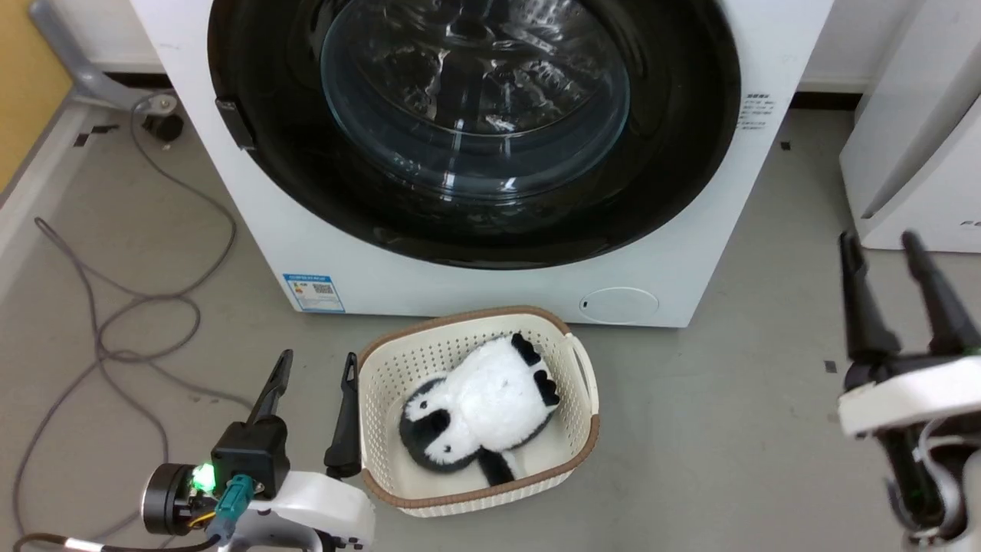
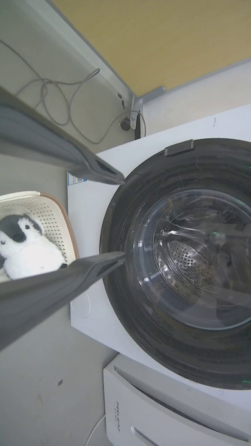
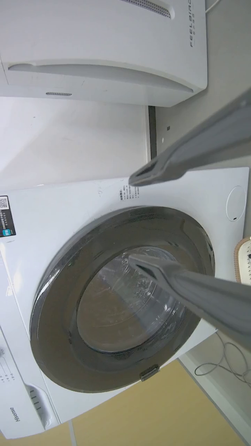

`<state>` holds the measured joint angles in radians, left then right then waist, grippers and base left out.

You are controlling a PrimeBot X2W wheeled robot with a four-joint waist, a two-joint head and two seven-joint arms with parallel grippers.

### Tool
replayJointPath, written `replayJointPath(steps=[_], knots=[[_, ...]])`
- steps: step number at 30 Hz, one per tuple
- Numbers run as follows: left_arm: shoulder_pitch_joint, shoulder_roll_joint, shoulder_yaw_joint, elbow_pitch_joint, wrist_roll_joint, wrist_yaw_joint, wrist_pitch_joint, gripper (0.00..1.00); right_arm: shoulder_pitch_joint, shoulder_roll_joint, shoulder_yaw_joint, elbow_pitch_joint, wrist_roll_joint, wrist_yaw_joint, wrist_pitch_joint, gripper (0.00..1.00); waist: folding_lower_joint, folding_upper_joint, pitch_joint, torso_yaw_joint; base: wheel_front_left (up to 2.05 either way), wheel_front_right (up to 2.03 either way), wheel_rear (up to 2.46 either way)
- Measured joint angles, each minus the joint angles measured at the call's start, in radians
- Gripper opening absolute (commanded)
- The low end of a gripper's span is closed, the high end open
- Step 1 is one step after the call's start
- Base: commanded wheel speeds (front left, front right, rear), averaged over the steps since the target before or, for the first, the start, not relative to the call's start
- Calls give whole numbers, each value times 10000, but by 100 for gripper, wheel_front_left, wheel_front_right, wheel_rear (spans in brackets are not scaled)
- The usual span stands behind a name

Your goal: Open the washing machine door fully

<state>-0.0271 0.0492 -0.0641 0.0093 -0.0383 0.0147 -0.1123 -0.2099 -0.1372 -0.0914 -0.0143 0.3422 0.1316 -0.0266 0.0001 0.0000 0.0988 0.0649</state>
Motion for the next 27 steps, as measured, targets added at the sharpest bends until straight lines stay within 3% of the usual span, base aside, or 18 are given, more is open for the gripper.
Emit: replayJointPath(steps=[8,9,10,11,12,21,27], knots=[[-201,0,-196,-12,-4,0,-136,100,-965,-104,-499,-21,708,-2,291,100,0,0,394,183,0,0,0],[-202,-2,-201,-10,-19,0,-173,100,-1118,-79,-583,-4,886,-2,347,50,0,0,455,211,0,0,0],[-209,0,-222,-8,-35,0,-211,100,-1290,-67,-686,27,1041,-2,414,24,0,0,517,239,0,0,0],[-231,0,-226,-4,-38,0,-222,100,-1466,-52,-784,73,1174,-2,445,24,0,0,582,265,0,0,0],[-271,0,-244,-6,-61,0,-226,100,-1663,-50,-897,132,1275,-2,514,0,0,0,652,293,0,0,0],[-575,0,-324,-23,-134,-2,-424,100,-3552,-100,-1503,1298,1797,-2,1133,0,1,0,1238,579,0,0,0],[-787,0,-418,-69,-199,-2,-566,100,-4949,-253,-1814,2508,2504,-4,2113,0,1,0,1614,785,0,0,0]])
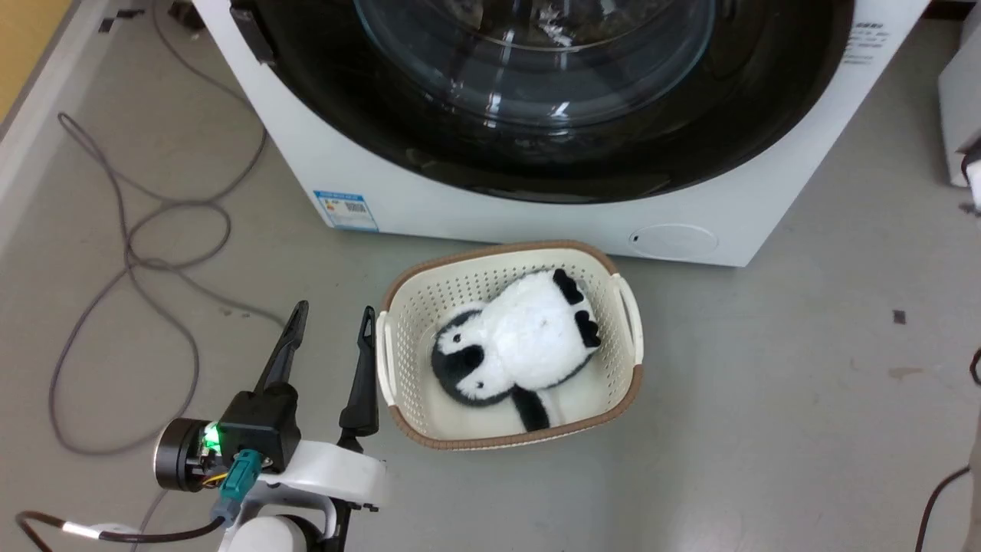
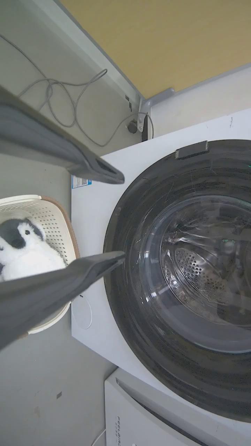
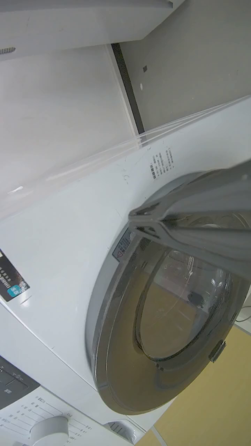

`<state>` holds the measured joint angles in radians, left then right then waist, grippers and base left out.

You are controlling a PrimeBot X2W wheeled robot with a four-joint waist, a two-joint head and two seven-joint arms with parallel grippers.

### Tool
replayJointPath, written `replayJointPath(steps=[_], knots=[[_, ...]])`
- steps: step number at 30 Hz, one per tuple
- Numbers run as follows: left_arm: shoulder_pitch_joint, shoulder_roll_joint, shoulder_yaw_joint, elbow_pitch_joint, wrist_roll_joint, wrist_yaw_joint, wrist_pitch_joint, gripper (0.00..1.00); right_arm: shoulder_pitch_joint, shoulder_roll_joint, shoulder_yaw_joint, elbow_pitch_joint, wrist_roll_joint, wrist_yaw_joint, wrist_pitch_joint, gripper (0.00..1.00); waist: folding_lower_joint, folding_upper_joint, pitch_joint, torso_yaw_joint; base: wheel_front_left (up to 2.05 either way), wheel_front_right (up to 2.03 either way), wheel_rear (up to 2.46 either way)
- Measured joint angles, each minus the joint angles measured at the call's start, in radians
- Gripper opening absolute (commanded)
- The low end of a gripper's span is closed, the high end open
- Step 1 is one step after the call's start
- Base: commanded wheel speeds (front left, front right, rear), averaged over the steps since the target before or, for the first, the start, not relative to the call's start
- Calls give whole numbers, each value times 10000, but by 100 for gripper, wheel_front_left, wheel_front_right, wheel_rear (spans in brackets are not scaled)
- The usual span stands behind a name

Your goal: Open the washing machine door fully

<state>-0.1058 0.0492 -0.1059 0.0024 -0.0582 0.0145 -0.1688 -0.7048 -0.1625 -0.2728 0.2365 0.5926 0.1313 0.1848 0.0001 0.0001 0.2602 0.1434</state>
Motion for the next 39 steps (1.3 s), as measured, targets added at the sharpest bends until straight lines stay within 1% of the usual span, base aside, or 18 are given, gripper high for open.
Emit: replayJointPath(steps=[7,15,21,29,33,36,39], knots=[[-54,0,-111,-4,-73,2,-138,100,-1186,-359,-196,1469,508,0,1392,0,0,0,365,229,0,0,0],[-259,0,-270,-71,-174,17,-280,100,-2339,-495,-318,2464,1306,0,2815,0,1,-1,768,461,0,0,0],[-441,0,-414,-117,-334,46,-439,100,-3188,-711,-621,3097,1641,0,3256,0,1,0,1053,671,0,0,0],[-531,0,-646,-123,-435,94,-587,100,-4194,-780,-915,3799,2040,-2,3877,0,0,0,1418,907,0,0,0],[-630,0,-773,-134,-508,123,-667,100,-4641,-955,-913,4082,2034,-4,4316,0,0,0,1599,1040,0,0,0],[-639,0,-869,-128,-556,178,-734,100,-4926,-1068,-1145,4380,2065,-17,4585,0,0,0,1695,1157,0,0,0],[-654,-2,-995,-113,-593,182,-790,100,-5181,-1164,-1432,4730,2167,-15,5183,0,0,0,1775,1280,0,0,0]])
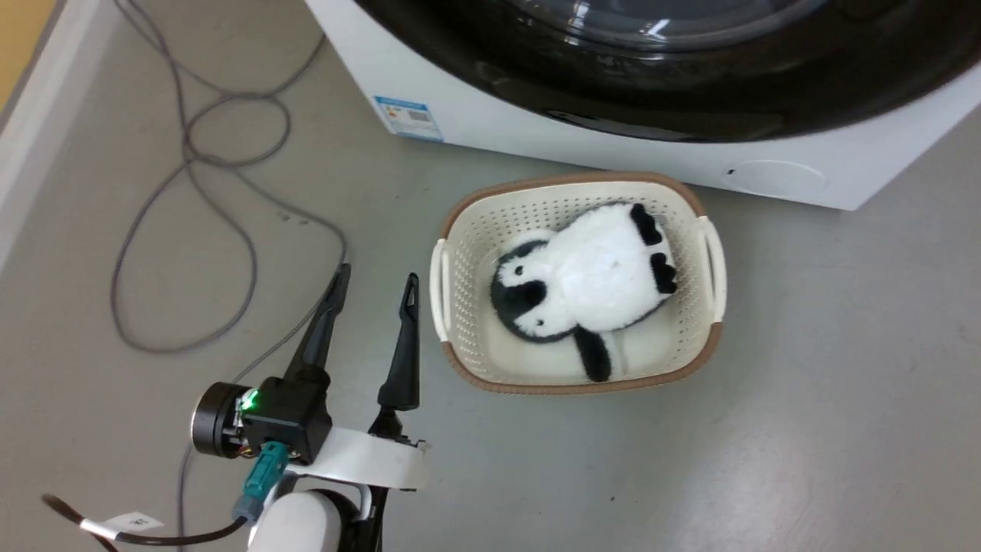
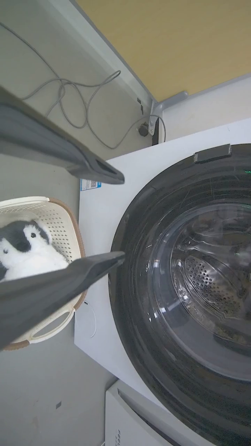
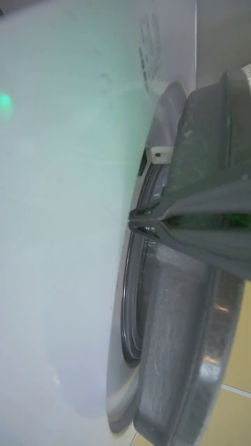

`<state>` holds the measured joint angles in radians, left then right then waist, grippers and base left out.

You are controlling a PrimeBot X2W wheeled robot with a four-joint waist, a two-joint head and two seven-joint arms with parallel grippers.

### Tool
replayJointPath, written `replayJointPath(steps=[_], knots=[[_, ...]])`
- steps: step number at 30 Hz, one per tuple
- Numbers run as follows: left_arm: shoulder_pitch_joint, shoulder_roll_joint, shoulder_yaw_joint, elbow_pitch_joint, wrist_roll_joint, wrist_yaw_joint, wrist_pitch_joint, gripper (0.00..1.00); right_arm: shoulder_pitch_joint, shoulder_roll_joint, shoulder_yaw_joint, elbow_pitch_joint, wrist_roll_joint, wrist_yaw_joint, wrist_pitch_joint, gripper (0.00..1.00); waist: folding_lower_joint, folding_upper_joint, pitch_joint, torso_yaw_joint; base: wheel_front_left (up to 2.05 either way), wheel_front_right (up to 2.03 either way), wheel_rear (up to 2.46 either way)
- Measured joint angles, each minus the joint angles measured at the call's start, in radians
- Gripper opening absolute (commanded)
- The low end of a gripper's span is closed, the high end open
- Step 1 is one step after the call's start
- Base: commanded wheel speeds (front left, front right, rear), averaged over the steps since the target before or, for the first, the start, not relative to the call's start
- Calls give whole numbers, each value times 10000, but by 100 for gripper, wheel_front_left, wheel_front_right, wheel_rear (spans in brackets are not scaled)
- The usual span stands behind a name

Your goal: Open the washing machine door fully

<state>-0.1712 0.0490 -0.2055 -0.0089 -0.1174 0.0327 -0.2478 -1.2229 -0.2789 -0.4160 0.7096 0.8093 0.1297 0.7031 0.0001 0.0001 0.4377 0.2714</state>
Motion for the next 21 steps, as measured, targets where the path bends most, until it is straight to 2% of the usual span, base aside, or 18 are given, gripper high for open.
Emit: replayJointPath(steps=[4,8,21], knots=[[-43,2,-50,10,-15,12,-84,100,-281,25,-272,309,115,-10,736,0,0,0,80,135,0,0,0],[-46,4,-36,42,-15,10,-84,100,-207,347,-451,314,105,-2,1254,0,0,-1,-20,137,0,0,0],[-1,2,-36,251,-19,27,-86,100,1668,926,-938,-483,-201,-2,2069,0,0,0,-959,-2,0,0,0]])
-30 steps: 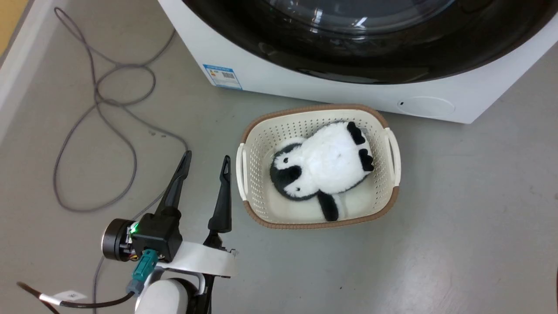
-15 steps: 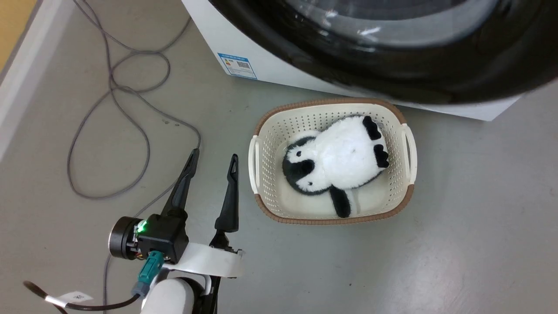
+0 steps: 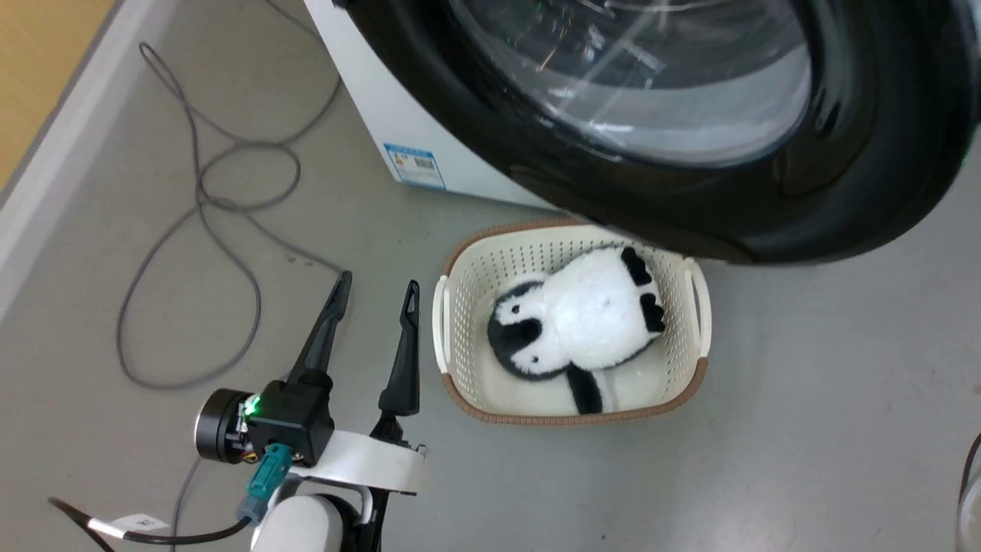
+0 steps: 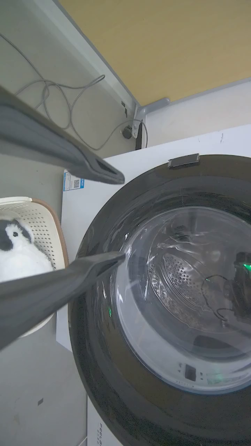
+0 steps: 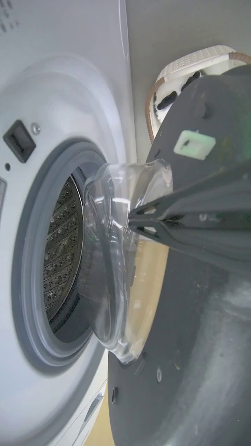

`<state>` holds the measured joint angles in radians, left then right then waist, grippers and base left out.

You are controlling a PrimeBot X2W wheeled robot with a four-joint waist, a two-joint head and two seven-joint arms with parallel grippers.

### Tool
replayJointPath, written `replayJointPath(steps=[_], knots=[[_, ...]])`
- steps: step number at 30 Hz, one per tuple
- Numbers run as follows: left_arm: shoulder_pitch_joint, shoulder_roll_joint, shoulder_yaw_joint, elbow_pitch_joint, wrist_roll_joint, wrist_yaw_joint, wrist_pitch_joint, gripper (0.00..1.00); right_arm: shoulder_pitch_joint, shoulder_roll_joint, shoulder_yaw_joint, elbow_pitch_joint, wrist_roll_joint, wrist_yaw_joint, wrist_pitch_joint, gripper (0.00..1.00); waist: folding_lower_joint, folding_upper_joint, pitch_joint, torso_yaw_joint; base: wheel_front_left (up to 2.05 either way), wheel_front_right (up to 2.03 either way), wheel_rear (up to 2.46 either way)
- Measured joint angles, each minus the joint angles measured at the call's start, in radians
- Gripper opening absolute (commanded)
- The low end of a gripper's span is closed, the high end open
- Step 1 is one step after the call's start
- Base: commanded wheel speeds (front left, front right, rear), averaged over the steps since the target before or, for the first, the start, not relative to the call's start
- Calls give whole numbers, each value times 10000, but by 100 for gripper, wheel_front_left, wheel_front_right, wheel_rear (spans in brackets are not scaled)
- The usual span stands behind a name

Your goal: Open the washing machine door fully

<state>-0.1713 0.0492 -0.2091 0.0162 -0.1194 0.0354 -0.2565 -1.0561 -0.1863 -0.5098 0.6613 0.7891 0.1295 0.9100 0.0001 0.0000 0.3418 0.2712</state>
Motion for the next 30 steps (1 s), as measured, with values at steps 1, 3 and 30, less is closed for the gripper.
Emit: replayJointPath(steps=[1,3,30], knots=[[25,0,-4,23,-2,0,0,100,147,36,-46,-84,-15,0,88,0,0,0,-93,-9,0,0,0],[62,0,-10,86,-36,8,0,100,474,134,-94,-276,-56,0,276,0,0,0,-287,-21,0,0,0],[1331,-2,268,489,82,-44,0,100,5423,1287,2201,-2395,3223,0,1574,0,-2,0,-3014,24,0,0,0]])
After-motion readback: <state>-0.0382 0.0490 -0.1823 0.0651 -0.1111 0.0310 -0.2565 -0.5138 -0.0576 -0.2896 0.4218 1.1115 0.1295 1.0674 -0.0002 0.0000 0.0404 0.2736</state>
